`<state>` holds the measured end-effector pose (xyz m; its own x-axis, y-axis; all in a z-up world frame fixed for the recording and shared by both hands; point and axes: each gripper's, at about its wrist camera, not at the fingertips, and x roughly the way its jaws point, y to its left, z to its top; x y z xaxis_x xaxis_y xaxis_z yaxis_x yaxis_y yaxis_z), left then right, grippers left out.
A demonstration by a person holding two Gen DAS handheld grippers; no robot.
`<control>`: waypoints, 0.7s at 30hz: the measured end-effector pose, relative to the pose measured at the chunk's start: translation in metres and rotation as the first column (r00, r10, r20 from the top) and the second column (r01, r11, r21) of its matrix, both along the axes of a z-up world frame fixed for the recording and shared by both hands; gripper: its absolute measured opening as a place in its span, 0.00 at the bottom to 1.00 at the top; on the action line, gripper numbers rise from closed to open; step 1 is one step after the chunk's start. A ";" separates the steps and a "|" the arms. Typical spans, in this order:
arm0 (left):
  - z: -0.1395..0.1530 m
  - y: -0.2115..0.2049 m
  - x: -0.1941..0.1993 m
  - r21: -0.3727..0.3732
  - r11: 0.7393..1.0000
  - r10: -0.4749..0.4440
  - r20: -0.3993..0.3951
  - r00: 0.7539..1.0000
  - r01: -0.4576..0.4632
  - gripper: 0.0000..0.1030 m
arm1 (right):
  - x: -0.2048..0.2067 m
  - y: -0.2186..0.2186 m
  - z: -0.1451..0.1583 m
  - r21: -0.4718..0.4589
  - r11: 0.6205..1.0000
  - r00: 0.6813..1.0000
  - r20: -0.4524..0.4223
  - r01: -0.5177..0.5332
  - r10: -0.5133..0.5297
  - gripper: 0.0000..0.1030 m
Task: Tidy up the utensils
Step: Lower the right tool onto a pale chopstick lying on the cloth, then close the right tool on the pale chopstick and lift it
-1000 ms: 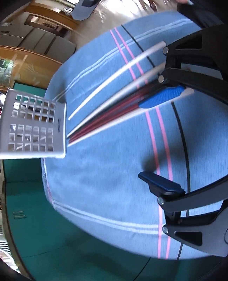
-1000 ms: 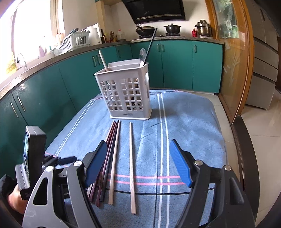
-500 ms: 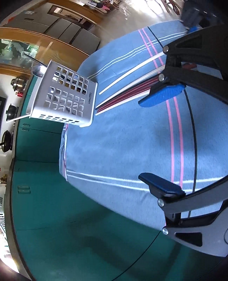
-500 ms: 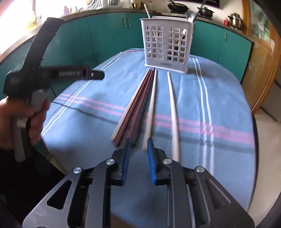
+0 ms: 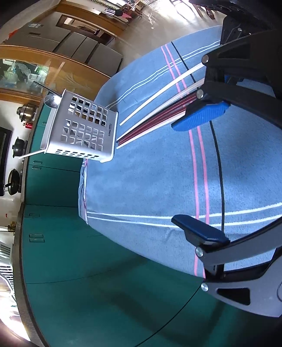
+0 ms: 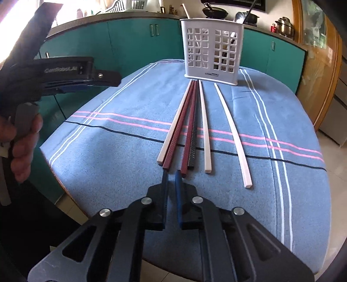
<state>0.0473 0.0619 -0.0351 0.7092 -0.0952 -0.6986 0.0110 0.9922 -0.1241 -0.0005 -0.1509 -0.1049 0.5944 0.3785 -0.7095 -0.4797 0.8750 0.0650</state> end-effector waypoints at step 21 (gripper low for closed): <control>-0.003 -0.004 0.014 -0.004 1.000 -0.003 -0.017 1.000 0.003 0.79 | 0.039 -0.011 0.045 -0.016 0.999 0.994 0.106 0.036 -0.034 0.20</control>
<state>0.0613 0.0578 -0.0378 0.6966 -0.1005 -0.7104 0.0119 0.9916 -0.1286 0.0390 -0.1622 -0.0600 0.6792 0.3438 -0.6484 -0.4517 0.8922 -0.0001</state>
